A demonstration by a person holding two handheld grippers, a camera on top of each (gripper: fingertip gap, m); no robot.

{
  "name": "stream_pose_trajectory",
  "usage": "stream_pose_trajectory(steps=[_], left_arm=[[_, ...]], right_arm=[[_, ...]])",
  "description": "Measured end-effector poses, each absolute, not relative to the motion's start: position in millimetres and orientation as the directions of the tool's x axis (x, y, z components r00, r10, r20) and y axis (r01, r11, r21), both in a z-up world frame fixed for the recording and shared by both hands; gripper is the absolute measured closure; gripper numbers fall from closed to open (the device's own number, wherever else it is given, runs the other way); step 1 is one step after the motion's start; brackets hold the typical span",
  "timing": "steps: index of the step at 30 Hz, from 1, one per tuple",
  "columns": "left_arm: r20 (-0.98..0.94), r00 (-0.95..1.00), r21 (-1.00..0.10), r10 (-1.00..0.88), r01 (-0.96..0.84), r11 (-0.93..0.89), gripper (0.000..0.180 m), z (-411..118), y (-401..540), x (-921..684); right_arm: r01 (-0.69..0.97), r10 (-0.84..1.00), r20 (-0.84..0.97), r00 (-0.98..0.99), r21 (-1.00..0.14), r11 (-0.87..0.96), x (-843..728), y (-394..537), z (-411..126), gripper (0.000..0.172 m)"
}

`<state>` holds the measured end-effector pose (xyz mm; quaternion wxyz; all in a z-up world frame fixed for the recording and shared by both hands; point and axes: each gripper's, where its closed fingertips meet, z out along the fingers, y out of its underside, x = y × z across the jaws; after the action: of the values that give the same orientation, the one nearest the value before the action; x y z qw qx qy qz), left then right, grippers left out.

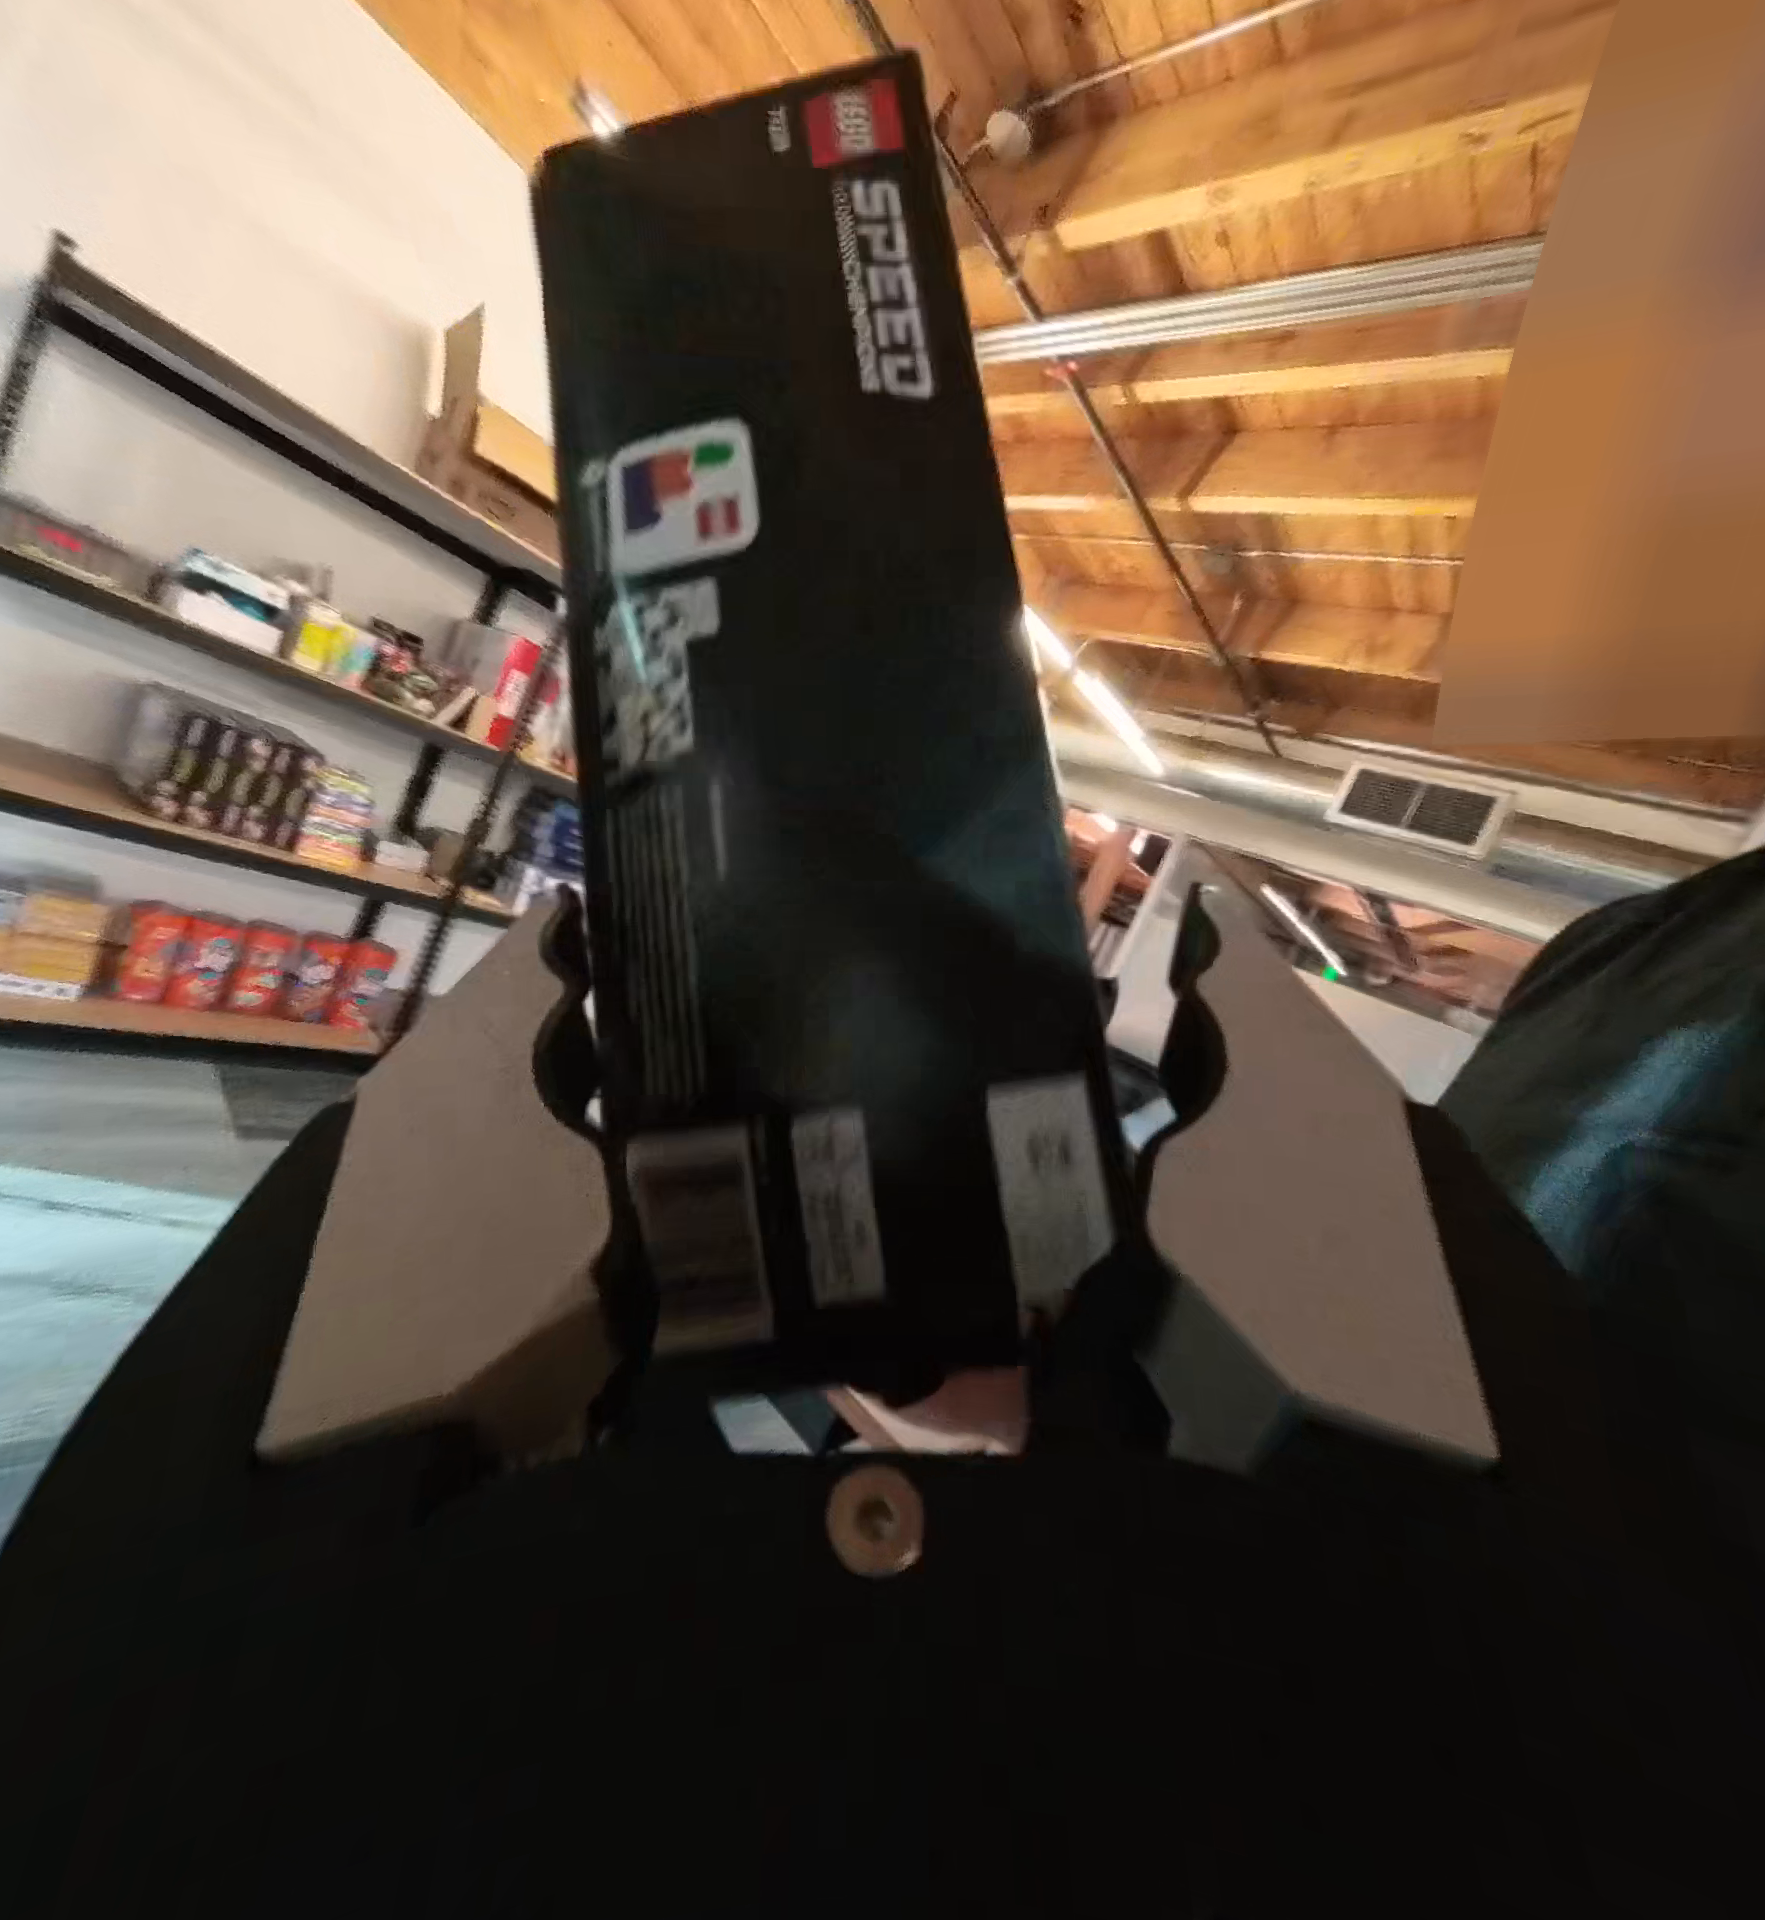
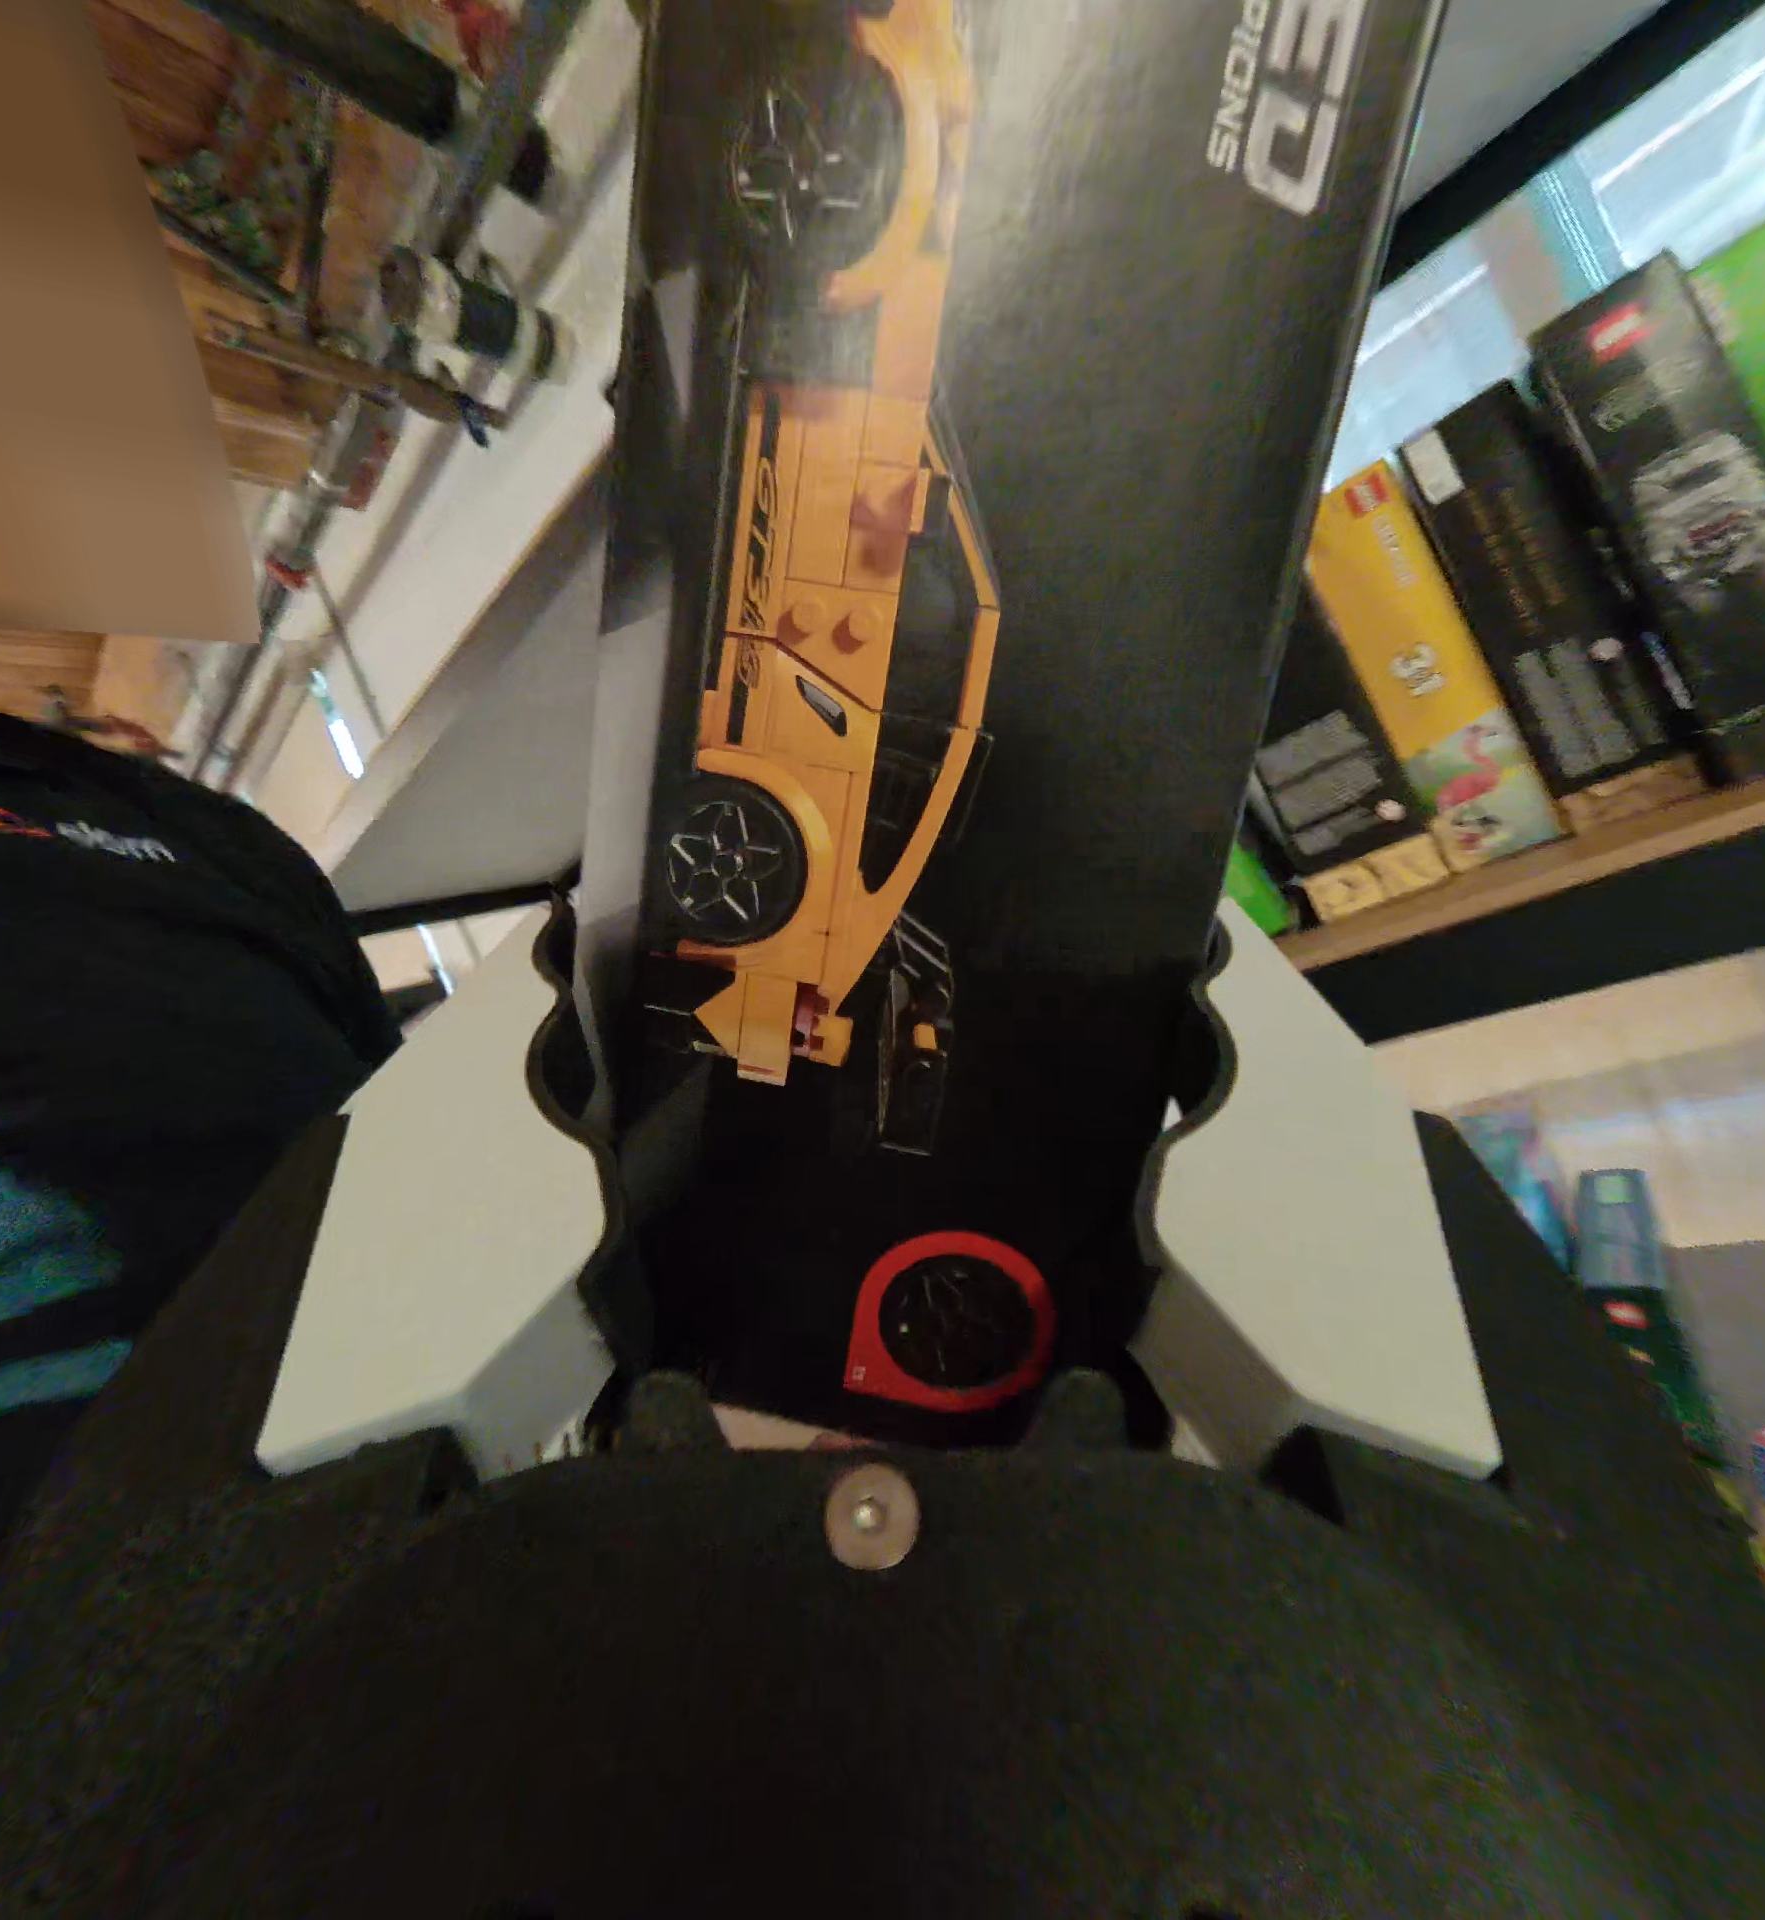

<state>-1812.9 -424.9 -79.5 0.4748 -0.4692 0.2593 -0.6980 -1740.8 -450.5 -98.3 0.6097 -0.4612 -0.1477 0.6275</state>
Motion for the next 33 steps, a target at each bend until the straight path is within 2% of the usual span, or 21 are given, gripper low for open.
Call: stream_pose_trajectory(steps=[5, 9, 13, 16, 19, 22, 25, 30, 33], left_arm=[[0.422, -0.042, -0.862, -0.905, 0.291, -0.415, 0.085, -89, -357, -1801], [0.416, -0.097, -0.871, -0.904, 0.246, -0.426, 0.09, -95, -323, -1799], [0.478, -0.172, -0.825, -0.861, 0.249, -0.507, 0.091, -121, -303, -1783], [0.531, -0.245, -0.745, -0.811, 0.321, -0.585, 0.091, -152, -288, -1769], [0.617, -0.273, -0.667, -0.738, 0.317, -0.675, 0.091, -195, -269, -1751], [0.706, -0.281, -0.541, -0.65, 0.379, -0.751, 0.091, -236, -240, -1738], [0.779, -0.292, -0.401, -0.555, 0.449, -0.799, 0.091, -278, -204, -1731], [0.843, -0.269, -0.234, -0.466, 0.598, -0.767, 0.092, -345, -140, -1723], [0.863, -0.257, -0.176, -0.434, 0.654, -0.736, 0.093, -382, -106, -1719]], right_arm=[[-0.589, 0.873, -0.393, 0.288, -0.792, -0.161, -1744, -399, -108, 0.059], [-0.544, 0.866, -0.352, 0.356, -0.831, -0.114, -1742, -370, -110, 0.058], [-0.482, 0.831, -0.361, 0.423, -0.866, -0.131, -1728, -353, -126, 0.058], [-0.442, 0.789, -0.386, 0.477, -0.882, -0.164, -1715, -341, -149, 0.059], [-0.432, 0.737, -0.454, 0.501, -0.869, -0.242, -1699, -322, -184, 0.059], [-0.407, 0.693, -0.507, 0.513, -0.854, -0.323, -1688, -292, -217, 0.059], [-0.313, 0.684, -0.508, 0.523, -0.861, -0.4, -1681, -251, -249, 0.059], [-0.182, 0.682, -0.547, 0.486, -0.826, -0.533, -1672, -177, -306, 0.059], [-0.095, 0.691, -0.548, 0.471, -0.811, -0.578, -1667, -135, -337, 0.059]])
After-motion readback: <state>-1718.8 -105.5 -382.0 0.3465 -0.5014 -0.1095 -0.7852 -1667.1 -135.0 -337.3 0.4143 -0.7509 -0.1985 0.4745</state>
